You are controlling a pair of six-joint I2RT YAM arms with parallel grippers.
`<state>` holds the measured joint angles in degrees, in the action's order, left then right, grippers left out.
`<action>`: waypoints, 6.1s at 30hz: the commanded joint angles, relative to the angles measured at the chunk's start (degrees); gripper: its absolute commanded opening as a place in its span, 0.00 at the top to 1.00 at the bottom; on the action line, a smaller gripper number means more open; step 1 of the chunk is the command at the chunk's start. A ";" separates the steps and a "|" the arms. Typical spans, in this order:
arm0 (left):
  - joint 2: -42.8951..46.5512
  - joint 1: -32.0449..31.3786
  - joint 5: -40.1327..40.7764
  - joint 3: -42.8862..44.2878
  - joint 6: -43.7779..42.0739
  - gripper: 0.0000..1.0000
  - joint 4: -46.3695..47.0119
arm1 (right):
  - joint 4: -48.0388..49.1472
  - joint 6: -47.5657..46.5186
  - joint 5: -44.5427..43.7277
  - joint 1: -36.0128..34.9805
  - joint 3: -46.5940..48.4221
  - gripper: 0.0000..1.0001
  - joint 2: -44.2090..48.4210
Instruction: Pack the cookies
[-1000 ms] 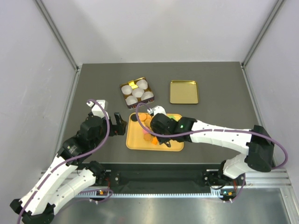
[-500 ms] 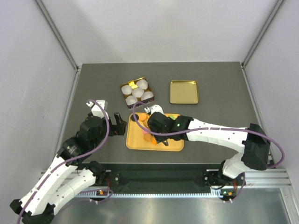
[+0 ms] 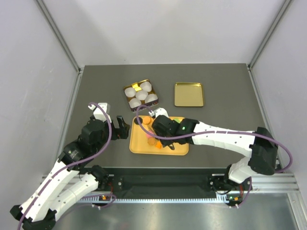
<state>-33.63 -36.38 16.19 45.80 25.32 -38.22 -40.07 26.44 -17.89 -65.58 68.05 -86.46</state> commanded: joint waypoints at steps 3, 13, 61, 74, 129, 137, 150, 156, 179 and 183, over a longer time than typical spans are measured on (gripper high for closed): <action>0.49 -0.18 0.95 0.08 -0.36 0.01 0.60 | -1.41 -1.30 -0.48 0.10 4.45 0.66 2.78; 0.14 -0.18 1.04 0.08 -0.36 0.01 0.69 | -2.03 -1.83 -0.74 0.98 5.95 0.64 4.54; -1.26 -0.18 2.10 0.17 0.08 0.01 0.25 | 7.47 -9.21 9.10 24.01 43.57 0.63 -30.96; -1.00 -0.18 2.10 0.17 0.17 0.01 0.25 | 7.56 -9.12 9.01 25.15 46.82 0.58 -33.96; -0.65 -0.27 1.57 0.08 -0.18 0.01 0.51 | 0.97 6.43 -0.21 -8.95 -10.04 0.58 16.67; -0.47 -0.18 1.66 0.08 -0.10 0.01 0.51 | 0.52 6.17 -0.48 -9.83 -9.43 0.58 15.09; -0.56 -0.18 1.66 0.08 -0.10 0.01 0.42 | 0.61 6.52 -0.39 -10.88 -10.22 0.58 14.74; -0.47 -0.27 1.66 0.08 -0.10 0.01 0.51 | 0.70 6.70 -0.30 -10.88 -11.01 0.58 13.77; -0.47 -0.27 1.48 0.08 -0.10 0.01 0.51 | 0.17 6.87 0.23 -11.94 -10.40 0.59 13.07; -0.30 -0.27 1.48 0.08 -0.10 0.01 0.51 | 0.09 6.87 -0.39 -11.94 -10.13 0.58 12.54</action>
<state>-34.37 -36.49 17.45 45.80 25.34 -38.24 -40.18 32.67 -16.51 -76.40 56.23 -74.02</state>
